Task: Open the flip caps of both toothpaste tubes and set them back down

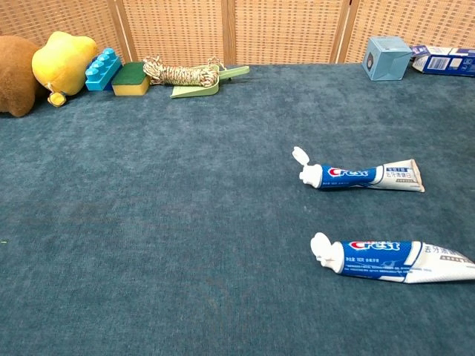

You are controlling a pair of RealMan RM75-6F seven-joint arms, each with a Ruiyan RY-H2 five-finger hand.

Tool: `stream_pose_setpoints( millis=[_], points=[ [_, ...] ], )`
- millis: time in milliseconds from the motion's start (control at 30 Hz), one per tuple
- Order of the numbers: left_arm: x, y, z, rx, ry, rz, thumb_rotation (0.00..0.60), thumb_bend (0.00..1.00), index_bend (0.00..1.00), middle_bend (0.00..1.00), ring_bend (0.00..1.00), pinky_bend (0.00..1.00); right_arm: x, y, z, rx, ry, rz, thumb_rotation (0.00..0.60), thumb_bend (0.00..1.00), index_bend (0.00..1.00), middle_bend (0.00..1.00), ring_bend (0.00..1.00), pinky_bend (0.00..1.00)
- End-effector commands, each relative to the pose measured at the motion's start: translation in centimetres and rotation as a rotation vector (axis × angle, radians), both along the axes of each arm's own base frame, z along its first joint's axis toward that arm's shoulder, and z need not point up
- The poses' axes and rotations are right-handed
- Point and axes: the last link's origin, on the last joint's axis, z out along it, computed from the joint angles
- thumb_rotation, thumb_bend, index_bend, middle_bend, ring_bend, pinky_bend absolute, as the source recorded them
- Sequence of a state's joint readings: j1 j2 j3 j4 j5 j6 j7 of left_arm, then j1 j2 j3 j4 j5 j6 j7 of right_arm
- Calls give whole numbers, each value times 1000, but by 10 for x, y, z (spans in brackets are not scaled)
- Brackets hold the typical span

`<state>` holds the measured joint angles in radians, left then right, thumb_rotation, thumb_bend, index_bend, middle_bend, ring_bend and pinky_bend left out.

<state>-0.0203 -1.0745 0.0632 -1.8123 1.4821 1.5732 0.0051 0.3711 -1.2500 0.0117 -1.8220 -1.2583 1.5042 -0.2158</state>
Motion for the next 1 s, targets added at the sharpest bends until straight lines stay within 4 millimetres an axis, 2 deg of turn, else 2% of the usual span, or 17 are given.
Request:
stream_pose_setpoints(
  millis=[33, 333, 600, 1000],
  points=[
    [1, -5, -1, 6, -4, 0, 600, 294, 263, 148, 37, 160, -6, 12, 1, -11, 0, -15, 600, 395, 318, 261, 171, 206],
    [1, -18, -2, 7, 7, 24, 600, 294, 271, 153, 44, 159, -20, 34, 5, -34, -21, -39, 600, 392, 318, 267, 171, 206],
    [7, -18, -1, 9, -1, 23, 600, 294, 266, 164, 44, 157, -27, 42, 6, -48, -48, -46, 600, 386, 327, 268, 171, 206],
    [12, -22, -4, 0, -20, 32, 600, 294, 260, 164, 48, 156, -31, 45, -2, -22, -73, -57, 600, 385, 330, 267, 166, 206]
  ],
)
